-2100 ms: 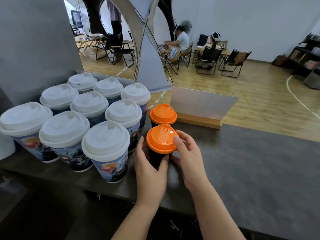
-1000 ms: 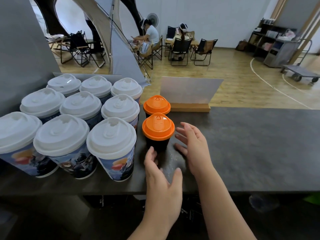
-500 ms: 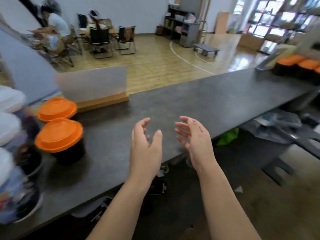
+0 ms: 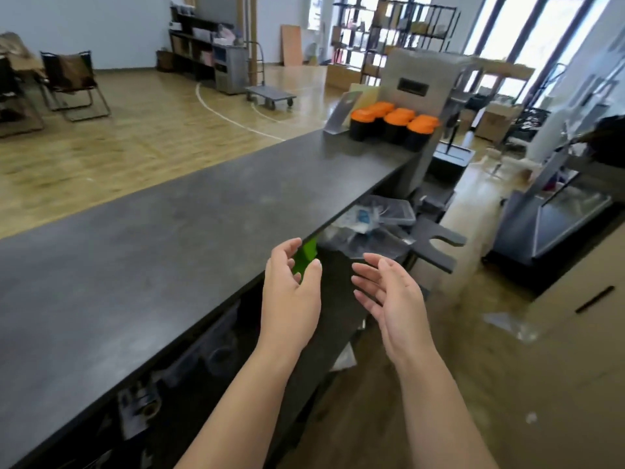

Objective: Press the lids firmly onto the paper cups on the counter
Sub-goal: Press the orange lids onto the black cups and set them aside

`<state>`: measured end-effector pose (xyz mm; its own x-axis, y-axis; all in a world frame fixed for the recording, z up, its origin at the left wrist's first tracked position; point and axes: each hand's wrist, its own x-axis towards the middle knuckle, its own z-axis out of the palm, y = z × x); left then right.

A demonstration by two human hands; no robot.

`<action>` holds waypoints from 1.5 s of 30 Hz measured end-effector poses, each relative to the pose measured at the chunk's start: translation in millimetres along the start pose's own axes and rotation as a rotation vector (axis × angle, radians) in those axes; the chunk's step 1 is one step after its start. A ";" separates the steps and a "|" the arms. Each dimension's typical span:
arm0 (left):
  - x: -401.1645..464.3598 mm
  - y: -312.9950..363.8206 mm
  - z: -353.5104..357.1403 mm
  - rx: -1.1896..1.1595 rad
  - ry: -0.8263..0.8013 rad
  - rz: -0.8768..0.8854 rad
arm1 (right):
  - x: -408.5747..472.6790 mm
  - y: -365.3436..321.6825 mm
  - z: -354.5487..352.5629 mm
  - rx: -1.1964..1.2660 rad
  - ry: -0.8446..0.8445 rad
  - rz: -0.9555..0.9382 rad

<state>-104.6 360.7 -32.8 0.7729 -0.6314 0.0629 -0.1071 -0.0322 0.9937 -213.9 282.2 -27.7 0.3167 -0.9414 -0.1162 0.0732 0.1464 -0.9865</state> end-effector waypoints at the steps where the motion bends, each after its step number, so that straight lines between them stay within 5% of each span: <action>1: 6.4 2.3 19.9 -0.002 -0.010 -0.001 | 14.5 -6.4 -18.6 -0.003 0.023 -0.004; 11: 77.2 16.0 137.4 -0.063 -0.003 -0.011 | 121.7 -28.1 -115.2 0.086 0.127 -0.027; 24: 283.6 32.1 226.9 -0.087 0.045 0.099 | 361.9 -81.6 -77.1 -0.026 -0.050 -0.128; 32: 442.7 17.5 290.7 -0.315 -0.112 -0.335 | 540.2 -73.4 -38.4 -0.055 -0.171 -0.009; 45: 582.9 18.2 382.9 -0.255 0.186 -0.310 | 722.2 -63.8 28.2 0.087 -0.461 0.185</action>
<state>104.4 -304.6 -13.5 0.8460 -0.4715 -0.2491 0.2869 0.0088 0.9579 36.8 -398.4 -45.4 0.7153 -0.6678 -0.2056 0.0486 0.3411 -0.9388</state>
